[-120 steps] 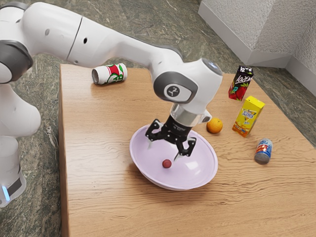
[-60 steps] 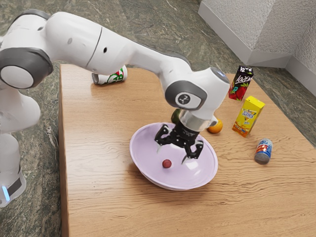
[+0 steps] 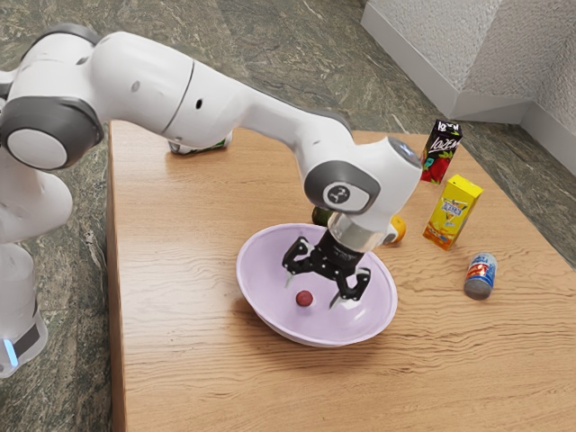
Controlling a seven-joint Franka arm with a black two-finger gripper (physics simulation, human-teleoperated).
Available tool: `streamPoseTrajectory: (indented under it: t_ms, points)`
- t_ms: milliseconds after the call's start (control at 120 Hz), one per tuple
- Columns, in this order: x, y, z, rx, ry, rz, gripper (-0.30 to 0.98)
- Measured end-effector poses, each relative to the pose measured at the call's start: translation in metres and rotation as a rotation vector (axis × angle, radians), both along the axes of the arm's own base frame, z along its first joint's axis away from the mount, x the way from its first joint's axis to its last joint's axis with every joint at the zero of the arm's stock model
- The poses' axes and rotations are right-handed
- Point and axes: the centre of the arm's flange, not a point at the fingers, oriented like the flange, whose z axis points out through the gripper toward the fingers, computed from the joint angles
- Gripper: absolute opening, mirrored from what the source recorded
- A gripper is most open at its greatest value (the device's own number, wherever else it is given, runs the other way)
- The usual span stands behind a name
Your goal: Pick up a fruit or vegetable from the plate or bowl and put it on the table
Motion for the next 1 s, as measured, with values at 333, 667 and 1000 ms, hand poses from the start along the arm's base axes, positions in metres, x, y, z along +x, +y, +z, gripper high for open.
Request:
streamPoseTrajectory:
  t_ms: [333,667,1000]
  points:
    - [0.003,0.002,-0.009,0.011,0.009,0.011,0.69]
    - [0.001,-0.009,-0.010,0.001,0.013,-0.005,0.69]
    - [0.005,0.002,-0.009,0.003,0.019,0.010,0.69]
